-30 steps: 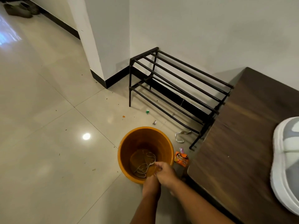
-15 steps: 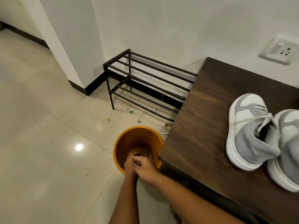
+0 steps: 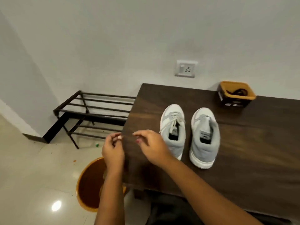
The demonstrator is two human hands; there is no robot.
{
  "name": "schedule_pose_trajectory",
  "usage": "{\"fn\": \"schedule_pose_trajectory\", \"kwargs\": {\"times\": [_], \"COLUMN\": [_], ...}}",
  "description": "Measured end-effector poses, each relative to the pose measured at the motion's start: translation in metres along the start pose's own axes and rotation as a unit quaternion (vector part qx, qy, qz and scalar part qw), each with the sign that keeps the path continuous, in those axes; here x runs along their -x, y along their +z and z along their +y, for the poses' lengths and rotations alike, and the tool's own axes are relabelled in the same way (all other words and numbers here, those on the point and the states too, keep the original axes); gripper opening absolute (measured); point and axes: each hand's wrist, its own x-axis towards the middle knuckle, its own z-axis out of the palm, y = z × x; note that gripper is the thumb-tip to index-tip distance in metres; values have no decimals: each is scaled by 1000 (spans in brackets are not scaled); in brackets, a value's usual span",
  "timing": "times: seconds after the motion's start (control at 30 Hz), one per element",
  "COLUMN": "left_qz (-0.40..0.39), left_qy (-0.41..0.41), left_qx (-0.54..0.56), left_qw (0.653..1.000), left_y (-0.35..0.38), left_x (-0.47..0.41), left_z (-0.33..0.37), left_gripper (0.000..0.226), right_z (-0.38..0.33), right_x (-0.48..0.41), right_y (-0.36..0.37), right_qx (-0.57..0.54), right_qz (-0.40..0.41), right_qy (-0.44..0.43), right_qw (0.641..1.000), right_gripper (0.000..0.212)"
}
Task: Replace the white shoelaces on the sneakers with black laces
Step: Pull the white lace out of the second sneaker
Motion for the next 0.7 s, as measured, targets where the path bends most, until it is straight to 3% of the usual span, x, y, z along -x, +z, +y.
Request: {"fn": "schedule_pose_trajectory", "kwargs": {"times": [0.07, 0.1, 0.17, 0.23, 0.33, 0.4, 0.5, 0.7], "left_qz": [-10, -67, -142, -196, -180, -172, -175, -232], "left_qy": [34, 57, 121, 153, 160, 154, 160, 128], "left_qx": [-40, -70, -137, -267, -468, -523, -578, -576], "left_qw": [999, 994, 973, 931, 850, 820, 781, 773], "left_y": [58, 84, 122, 152, 176, 180, 180, 175], "left_x": [23, 39, 51, 65, 85, 85, 87, 97], "left_z": [35, 51, 60, 67, 70, 69, 69, 78], "left_gripper": [17, 17, 15, 20, 41, 55, 52, 37], "right_z": [24, 37, 59, 76, 85, 85, 82, 94], "right_x": [11, 16, 27, 37, 40, 42, 44, 64], "right_y": [-57, -81, -112, -129, -128, -127, -131, -161], "right_qx": [154, 246, 348, 327, 264, 236, 225, 259], "right_qz": [94, 120, 115, 69, 17, 14, -10, -49], "right_qy": [27, 56, 136, 198, 229, 258, 301, 334], "right_qw": [983, 960, 921, 921, 937, 937, 927, 905], "right_gripper": [31, 31, 33, 41, 65, 83, 92, 88]}}
